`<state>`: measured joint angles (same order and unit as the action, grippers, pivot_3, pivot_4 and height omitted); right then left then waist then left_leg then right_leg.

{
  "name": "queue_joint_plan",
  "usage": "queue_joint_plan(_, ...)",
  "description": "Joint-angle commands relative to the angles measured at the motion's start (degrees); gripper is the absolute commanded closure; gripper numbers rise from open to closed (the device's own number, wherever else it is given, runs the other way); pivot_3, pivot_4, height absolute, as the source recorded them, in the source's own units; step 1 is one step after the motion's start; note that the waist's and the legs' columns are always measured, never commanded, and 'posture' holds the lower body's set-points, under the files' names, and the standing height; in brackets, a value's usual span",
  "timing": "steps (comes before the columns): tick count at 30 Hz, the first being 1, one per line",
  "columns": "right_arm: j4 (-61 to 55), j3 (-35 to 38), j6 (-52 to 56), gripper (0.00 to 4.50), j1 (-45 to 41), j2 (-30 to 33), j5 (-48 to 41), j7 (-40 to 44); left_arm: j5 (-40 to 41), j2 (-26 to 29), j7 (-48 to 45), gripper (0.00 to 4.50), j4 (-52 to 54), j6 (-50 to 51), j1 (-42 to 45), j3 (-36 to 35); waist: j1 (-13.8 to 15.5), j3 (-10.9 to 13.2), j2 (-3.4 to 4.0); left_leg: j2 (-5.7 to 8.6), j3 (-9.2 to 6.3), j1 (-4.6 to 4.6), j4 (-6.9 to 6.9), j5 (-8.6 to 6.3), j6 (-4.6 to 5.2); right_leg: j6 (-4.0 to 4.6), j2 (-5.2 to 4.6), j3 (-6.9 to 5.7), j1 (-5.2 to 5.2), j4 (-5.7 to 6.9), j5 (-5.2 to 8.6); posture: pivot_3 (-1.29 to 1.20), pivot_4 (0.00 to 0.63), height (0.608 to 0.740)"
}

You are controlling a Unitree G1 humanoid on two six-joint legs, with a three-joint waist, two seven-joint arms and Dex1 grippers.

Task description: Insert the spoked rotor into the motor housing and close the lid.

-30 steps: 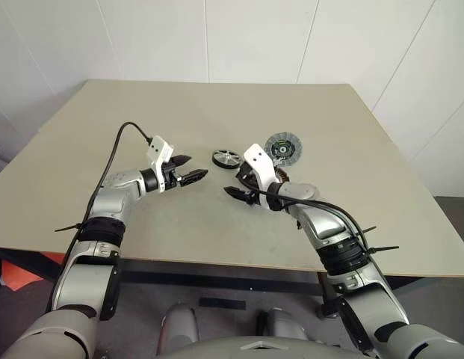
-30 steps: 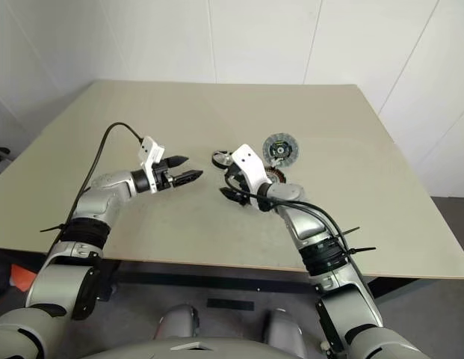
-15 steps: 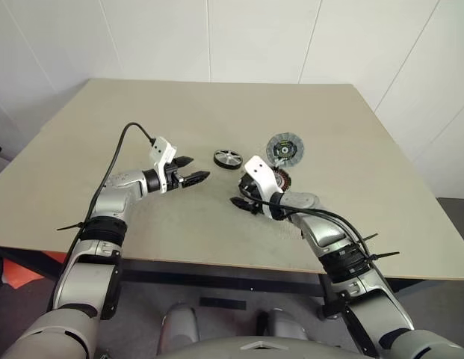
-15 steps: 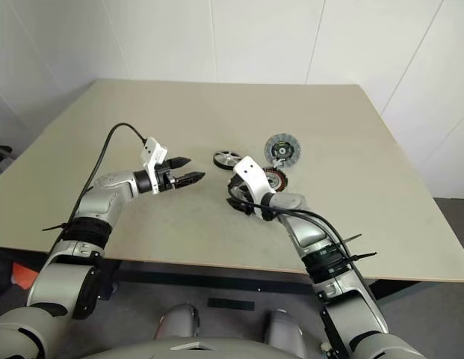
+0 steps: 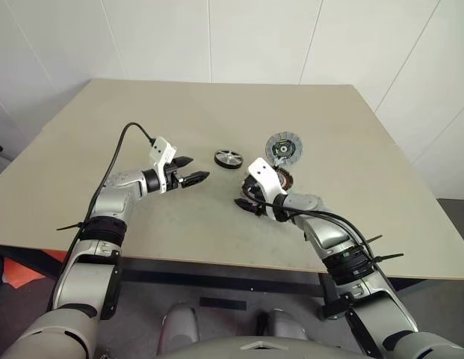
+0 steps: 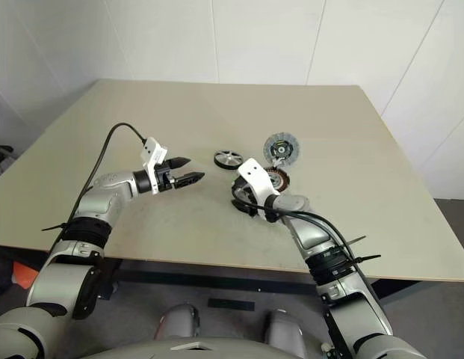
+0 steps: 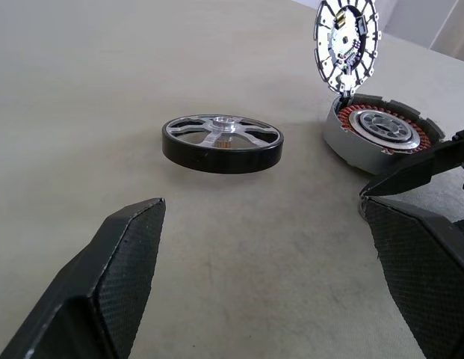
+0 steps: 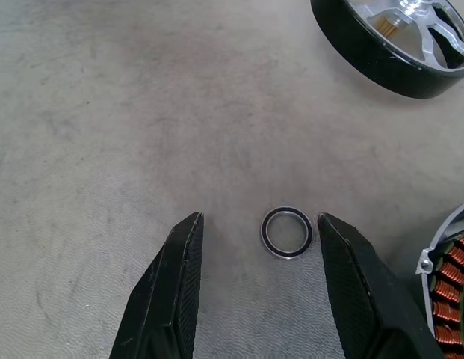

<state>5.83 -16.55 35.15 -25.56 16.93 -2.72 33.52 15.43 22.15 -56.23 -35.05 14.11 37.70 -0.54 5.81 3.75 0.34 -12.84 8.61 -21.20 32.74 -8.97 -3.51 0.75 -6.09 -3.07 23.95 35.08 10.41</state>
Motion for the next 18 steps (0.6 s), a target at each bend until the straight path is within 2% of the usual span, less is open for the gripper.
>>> queue_joint_plan(1, -1.71, 1.66, -0.43, 1.78, -0.26, 0.76, 0.58, -1.12, 0.08, 0.29, -0.35, 0.00, 1.02, -0.69, 1.35, -0.51, -0.02, 0.00, 0.00, 0.00, 0.00, 0.00, 0.00, 0.00, 0.00, 0.00, 0.00, 0.00, 0.00, 0.00, 0.00, 0.00, 0.000, 0.740)
queue_joint_plan(10, -0.76, 1.68, -0.11, 1.78, -0.15, 0.32, 0.21, -1.48, -0.18, 0.27, -0.26, 0.00, 0.76, -1.06, 1.50, -0.55, -0.02, 0.00, 0.00, 0.00, 0.00, 0.01, 0.00, 0.00, 0.00, 0.00, 0.00, 0.00, 0.00, 0.00, 0.00, 0.00, 0.000, 0.740)
queue_joint_plan(13, -0.53, 1.81, -0.03, 2.38, -0.28, 0.31, 0.07, -1.53, -0.30, 0.36, -0.16, 0.00, 0.55, -1.26, 1.59, -0.65, -0.02, 0.00, 0.00, 0.00, 0.00, 0.01, 0.00, 0.00, 0.00, 0.00, 0.00, 0.00, -0.01, 0.00, 0.00, 0.00, 0.000, 0.740)
queue_joint_plan(17, -0.67, 1.71, -0.06, 3.71, -0.59, 0.51, 0.22, -1.57, -0.31, 0.44, -0.06, 0.00, 0.44, -1.40, 1.63, -0.78, -0.10, 0.00, 0.00, 0.00, 0.00, 0.02, 0.00, 0.00, 0.00, 0.00, 0.00, 0.00, 0.00, 0.00, 0.00, 0.00, 0.000, 0.740)
queue_joint_plan(18, -0.72, 1.74, 0.00, 3.71, -0.73, 0.53, 0.21, -1.59, -0.32, 0.43, -0.04, 0.00, 0.40, -1.43, 1.65, -0.79, -0.10, 0.00, 0.00, 0.00, 0.00, 0.03, 0.00, 0.00, 0.00, 0.00, 0.00, 0.00, -0.01, 0.00, 0.00, 0.00, 0.000, 0.740)
